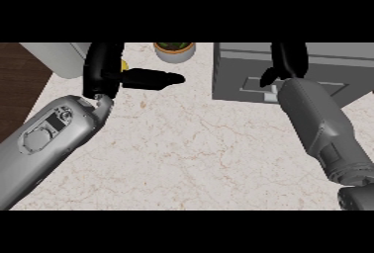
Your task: Pick up the can, place it into the drawer and close the drawer
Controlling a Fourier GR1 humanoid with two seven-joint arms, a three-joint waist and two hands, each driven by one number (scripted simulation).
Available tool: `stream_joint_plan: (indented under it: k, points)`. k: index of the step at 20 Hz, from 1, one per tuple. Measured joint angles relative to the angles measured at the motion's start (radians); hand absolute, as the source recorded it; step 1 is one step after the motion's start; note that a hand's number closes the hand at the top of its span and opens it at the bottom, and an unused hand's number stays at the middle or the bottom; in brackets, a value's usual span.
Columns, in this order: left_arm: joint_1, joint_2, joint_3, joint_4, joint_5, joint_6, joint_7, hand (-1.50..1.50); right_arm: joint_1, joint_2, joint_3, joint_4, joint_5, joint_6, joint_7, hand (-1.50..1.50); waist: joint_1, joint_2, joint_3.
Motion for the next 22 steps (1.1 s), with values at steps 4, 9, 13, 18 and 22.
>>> stream_joint_plan:
  k: [4, 9, 13, 18, 22]
  points:
    - [0.025, 0.014, 0.008, -0.021, -0.003, -0.013, -0.005, -1.50, -0.010, 0.003, -0.042, 0.007, -0.049, 0.012, -0.081, -1.50, -0.005, 0.002, 0.001]
    - [0.053, 0.022, 0.022, -0.029, -0.004, -0.017, -0.014, -1.50, -0.026, 0.022, -0.125, -0.006, -0.150, 0.050, -0.193, -1.50, -0.017, 0.004, 0.004]
    - [0.084, 0.024, 0.025, -0.041, -0.011, -0.017, -0.025, -1.50, -0.040, 0.053, -0.197, -0.017, -0.238, 0.085, -0.268, -1.50, -0.022, 0.002, 0.004]
    - [0.124, 0.032, 0.037, -0.053, -0.018, -0.016, -0.038, -1.50, -0.064, 0.094, -0.307, -0.036, -0.379, 0.163, -0.339, -1.50, -0.031, -0.002, 0.005]
    - [0.144, 0.046, 0.065, -0.064, -0.012, -0.035, -0.036, -1.50, -0.082, 0.107, -0.371, -0.038, -0.465, 0.222, -0.376, -1.50, -0.038, -0.004, 0.004]
